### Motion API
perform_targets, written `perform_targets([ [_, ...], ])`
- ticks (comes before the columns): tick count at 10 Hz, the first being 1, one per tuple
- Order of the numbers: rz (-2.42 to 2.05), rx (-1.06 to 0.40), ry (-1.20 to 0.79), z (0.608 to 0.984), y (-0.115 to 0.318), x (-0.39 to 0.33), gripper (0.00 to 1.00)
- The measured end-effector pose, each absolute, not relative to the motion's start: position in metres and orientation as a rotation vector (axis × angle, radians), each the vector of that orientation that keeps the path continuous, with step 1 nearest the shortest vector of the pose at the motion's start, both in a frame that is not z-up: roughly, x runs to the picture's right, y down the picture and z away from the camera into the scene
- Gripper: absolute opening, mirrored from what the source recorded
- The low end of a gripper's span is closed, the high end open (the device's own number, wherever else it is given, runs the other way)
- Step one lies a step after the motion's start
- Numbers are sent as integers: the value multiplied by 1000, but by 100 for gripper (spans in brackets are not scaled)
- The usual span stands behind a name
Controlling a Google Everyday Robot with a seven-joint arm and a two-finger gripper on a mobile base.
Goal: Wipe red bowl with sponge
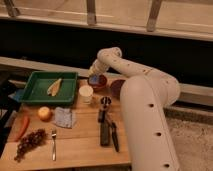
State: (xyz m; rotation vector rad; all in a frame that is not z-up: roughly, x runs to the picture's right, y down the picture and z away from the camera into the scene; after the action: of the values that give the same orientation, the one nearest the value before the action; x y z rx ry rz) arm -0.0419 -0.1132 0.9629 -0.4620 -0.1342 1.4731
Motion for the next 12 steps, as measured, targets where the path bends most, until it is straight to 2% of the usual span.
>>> perform_targets([
  [3, 1502, -427, -107, 963, -114, -19, 0],
  [8, 1513, -399, -147, 980, -133, -28, 0],
  [12, 1474, -456, -150, 971, -114, -47, 0],
])
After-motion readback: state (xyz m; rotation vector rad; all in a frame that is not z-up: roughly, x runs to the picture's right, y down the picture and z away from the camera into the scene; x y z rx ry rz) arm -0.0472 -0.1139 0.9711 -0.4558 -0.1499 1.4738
